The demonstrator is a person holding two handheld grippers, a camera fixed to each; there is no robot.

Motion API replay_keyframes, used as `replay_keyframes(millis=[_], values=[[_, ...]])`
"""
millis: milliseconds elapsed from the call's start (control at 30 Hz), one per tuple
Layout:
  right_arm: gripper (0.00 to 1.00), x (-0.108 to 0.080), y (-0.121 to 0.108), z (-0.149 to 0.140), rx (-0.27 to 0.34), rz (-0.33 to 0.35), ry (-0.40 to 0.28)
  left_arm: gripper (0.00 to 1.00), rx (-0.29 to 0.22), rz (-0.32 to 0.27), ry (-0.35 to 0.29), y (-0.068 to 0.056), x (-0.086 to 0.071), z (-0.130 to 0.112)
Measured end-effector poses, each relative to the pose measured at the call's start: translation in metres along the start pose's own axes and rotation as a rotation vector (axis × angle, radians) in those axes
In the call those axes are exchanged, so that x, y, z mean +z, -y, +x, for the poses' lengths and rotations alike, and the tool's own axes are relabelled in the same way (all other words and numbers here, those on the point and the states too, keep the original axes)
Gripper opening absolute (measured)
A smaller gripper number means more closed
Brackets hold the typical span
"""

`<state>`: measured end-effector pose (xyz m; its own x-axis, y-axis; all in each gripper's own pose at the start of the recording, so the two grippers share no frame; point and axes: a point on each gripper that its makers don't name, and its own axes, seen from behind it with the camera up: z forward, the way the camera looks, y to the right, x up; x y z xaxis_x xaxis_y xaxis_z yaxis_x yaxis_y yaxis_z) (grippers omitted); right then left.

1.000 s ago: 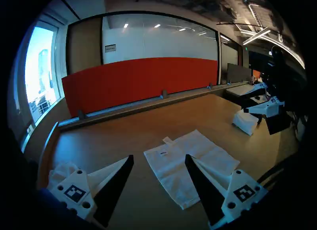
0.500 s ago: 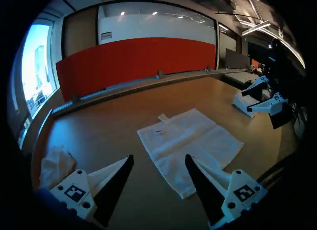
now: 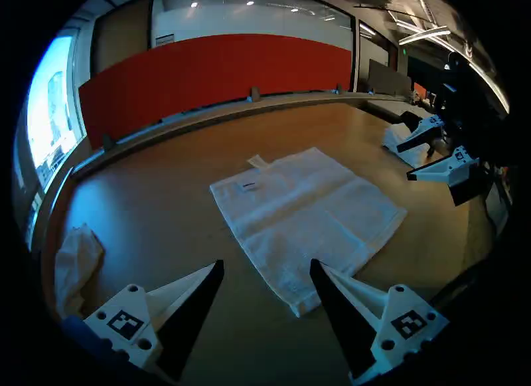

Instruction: Fold towel

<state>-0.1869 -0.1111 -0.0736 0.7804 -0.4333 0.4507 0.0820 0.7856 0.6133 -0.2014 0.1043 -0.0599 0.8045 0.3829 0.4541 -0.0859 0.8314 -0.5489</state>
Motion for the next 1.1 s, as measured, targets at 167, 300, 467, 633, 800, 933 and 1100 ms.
replay_keyframes(millis=[167,300,467,633,800,933,1100], values=[[1.00,0.009,0.006,-0.016,0.003,0.016,0.029,0.96,0.013,-0.012,0.044,-0.005,0.009,-0.017],[1.00,0.014,0.010,-0.028,0.002,0.026,0.055,0.96,0.027,-0.023,0.067,-0.009,0.014,-0.027],[1.00,0.018,0.016,-0.042,-0.009,0.044,0.088,0.96,0.031,-0.040,0.098,-0.015,0.020,-0.038],[1.00,0.020,0.021,-0.055,-0.011,0.064,0.123,0.96,0.040,-0.053,0.132,-0.019,0.023,-0.051],[1.00,0.021,0.024,-0.068,-0.011,0.076,0.162,0.96,0.057,-0.077,0.171,-0.026,0.026,-0.063],[1.00,0.022,0.024,-0.075,-0.014,0.080,0.184,0.96,0.068,-0.094,0.197,-0.032,0.028,-0.071],[0.97,0.022,0.027,-0.083,-0.012,0.095,0.207,0.96,0.072,-0.103,0.220,-0.039,0.031,-0.077]])
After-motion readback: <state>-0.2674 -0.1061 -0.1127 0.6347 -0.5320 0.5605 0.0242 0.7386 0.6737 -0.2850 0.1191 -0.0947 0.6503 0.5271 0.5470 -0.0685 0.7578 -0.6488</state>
